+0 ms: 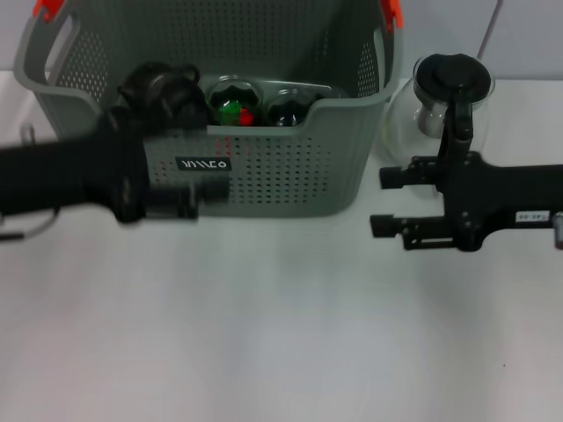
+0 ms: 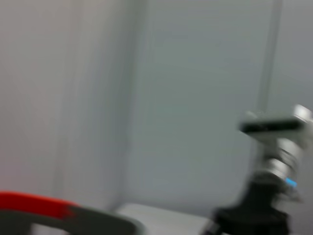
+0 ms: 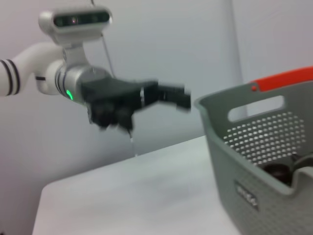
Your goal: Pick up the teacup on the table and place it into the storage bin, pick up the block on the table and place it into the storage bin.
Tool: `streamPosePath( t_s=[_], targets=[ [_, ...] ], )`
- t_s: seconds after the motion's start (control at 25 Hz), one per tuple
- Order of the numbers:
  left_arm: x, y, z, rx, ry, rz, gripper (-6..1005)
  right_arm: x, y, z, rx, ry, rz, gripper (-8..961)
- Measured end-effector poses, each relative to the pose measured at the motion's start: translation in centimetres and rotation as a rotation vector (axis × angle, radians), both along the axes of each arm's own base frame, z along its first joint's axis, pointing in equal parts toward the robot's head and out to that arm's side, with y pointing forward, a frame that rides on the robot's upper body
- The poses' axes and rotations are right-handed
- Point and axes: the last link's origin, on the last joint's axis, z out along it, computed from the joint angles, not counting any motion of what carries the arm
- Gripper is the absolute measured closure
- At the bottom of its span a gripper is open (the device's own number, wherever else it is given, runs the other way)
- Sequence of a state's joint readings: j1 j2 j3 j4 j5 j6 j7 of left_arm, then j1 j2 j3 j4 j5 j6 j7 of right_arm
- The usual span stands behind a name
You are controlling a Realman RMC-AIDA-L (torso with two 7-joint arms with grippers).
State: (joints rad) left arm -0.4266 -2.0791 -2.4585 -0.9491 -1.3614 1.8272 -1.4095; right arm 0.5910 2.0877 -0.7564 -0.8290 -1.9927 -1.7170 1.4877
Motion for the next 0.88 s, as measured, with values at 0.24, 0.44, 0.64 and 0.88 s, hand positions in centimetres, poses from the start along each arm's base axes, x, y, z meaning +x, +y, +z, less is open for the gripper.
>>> streamPosePath(
  t_s=[0.24,0.44,0.64,0.88],
  targets=[
    [-2.9,-1.4,-3.6,-0.051,0.093,0.015,91,0.7,-1.5,-2.8,-0.003,-0.016,0.156,202],
    [-4.3,-1.4,-5.5,-0.074,0.169,0.045,90,2.1,-2.2,-4.2,0.014,-0.02,0.152,207],
    [-4.8,-1.3,-6.3,-0.092,0.214,0.058,90,2.9,-2.8,-4.9,0.011,0.007,0.106,208],
    [-5.3,-1.3,-6.3,-0.097,0.231,0.083,91,3.2,-3.6,-6.4,-0.025,-0.037,0.165,179]
  ],
)
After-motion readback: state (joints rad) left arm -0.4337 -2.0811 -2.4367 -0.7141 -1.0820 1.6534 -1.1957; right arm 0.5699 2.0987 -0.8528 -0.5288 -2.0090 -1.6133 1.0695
